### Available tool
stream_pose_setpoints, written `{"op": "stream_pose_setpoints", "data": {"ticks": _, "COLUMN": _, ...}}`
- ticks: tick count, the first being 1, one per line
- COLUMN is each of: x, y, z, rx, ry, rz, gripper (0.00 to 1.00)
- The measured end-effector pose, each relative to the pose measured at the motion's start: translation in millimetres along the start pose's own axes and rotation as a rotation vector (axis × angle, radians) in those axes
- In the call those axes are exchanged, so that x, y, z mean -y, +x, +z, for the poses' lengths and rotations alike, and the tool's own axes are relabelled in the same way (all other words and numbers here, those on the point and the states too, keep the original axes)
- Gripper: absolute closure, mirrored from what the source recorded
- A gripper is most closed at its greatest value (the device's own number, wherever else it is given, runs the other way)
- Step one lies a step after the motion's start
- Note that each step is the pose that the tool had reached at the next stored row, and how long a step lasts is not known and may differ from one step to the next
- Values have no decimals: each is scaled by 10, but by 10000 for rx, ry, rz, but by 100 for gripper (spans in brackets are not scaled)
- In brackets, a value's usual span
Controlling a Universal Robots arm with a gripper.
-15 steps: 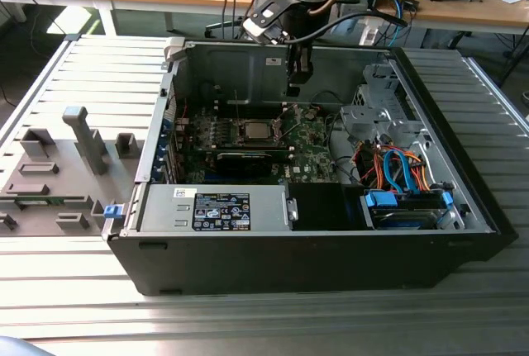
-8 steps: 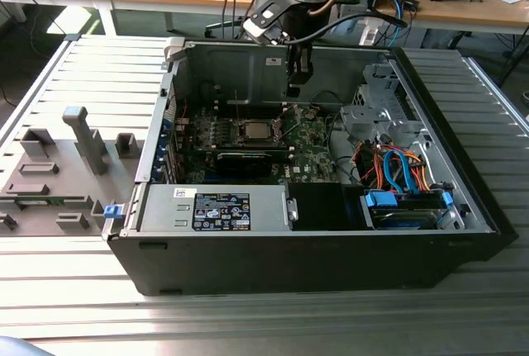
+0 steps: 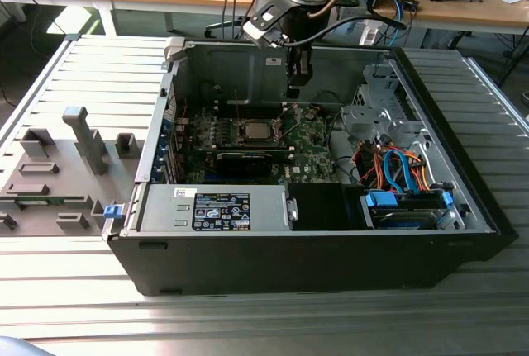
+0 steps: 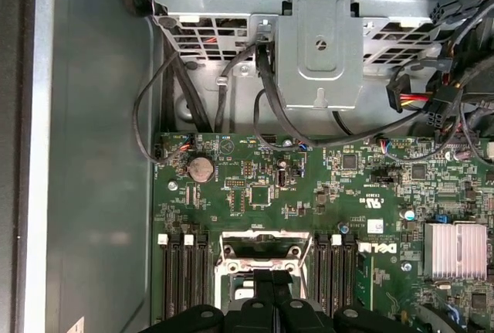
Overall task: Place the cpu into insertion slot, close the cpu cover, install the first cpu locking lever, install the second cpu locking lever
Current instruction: 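Close the cpu cover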
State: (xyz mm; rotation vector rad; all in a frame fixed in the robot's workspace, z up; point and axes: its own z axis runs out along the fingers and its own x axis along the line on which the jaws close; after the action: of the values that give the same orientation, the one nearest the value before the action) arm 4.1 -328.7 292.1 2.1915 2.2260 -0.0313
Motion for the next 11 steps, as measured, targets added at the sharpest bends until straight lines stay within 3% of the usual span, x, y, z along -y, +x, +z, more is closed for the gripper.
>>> {"op": "stream_pose_setpoints", "data": {"ticks": 11, "x": -2, "y": 1, "z": 49, "rx": 0, "ry": 0, "rz": 0, "gripper": 89}}
